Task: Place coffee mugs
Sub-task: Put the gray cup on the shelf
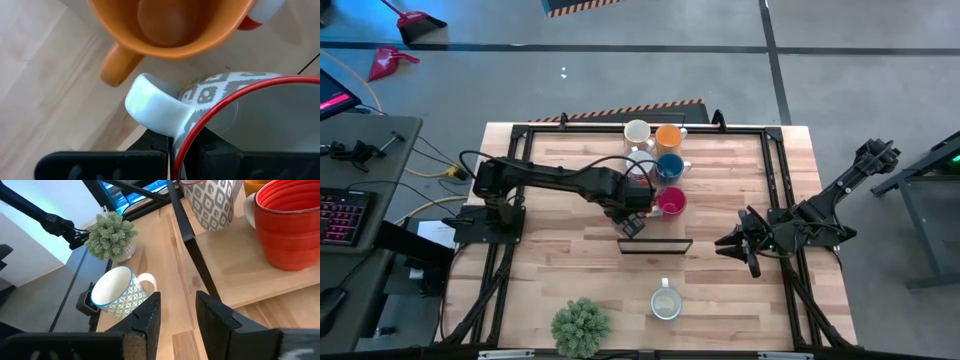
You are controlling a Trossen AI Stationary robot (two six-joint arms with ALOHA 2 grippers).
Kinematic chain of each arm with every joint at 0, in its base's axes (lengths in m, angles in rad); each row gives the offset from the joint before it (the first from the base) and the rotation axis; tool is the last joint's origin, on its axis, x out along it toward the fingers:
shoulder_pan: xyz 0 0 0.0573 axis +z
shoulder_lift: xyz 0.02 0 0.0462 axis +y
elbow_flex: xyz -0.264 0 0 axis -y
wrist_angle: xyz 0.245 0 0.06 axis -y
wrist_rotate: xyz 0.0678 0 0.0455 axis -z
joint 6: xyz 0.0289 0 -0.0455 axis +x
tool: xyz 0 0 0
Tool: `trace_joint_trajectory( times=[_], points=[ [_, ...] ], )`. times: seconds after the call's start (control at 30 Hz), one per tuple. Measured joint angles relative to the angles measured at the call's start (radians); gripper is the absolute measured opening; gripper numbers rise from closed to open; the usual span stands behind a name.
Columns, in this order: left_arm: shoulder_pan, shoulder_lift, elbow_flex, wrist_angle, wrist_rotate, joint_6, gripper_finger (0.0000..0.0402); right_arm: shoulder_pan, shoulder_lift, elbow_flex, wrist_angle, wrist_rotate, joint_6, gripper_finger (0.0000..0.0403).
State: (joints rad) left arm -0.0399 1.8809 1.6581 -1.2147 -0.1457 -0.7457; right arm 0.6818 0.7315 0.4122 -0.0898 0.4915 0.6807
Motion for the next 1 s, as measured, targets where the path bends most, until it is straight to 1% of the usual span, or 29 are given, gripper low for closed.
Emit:
trace_joint_trajectory(
  times=[0.33,0.67,0.8,1.0],
  points=[
    [-0.016,0.0,0.0,0.001,0.012,-0.081,0.0012,0.0,-0.004,0.0,0.0,-0.003,-0.01,0.0106],
    [-0.028,0.007,0.001,0.032,0.012,-0.139,0.0012,0.0,-0.064,0.0,0.001,-0.002,-0.034,0.0106],
    [-0.027,0.022,0.002,0.072,0.01,-0.139,0.0012,0.0,-0.08,0.0,0.001,-0.004,-0.034,0.0106],
    [-0.032,0.034,0.002,0.06,0.014,-0.135,0.0012,0.0,-0.08,0.0,0.001,-0.019,-0.034,0.0106]
  ],
)
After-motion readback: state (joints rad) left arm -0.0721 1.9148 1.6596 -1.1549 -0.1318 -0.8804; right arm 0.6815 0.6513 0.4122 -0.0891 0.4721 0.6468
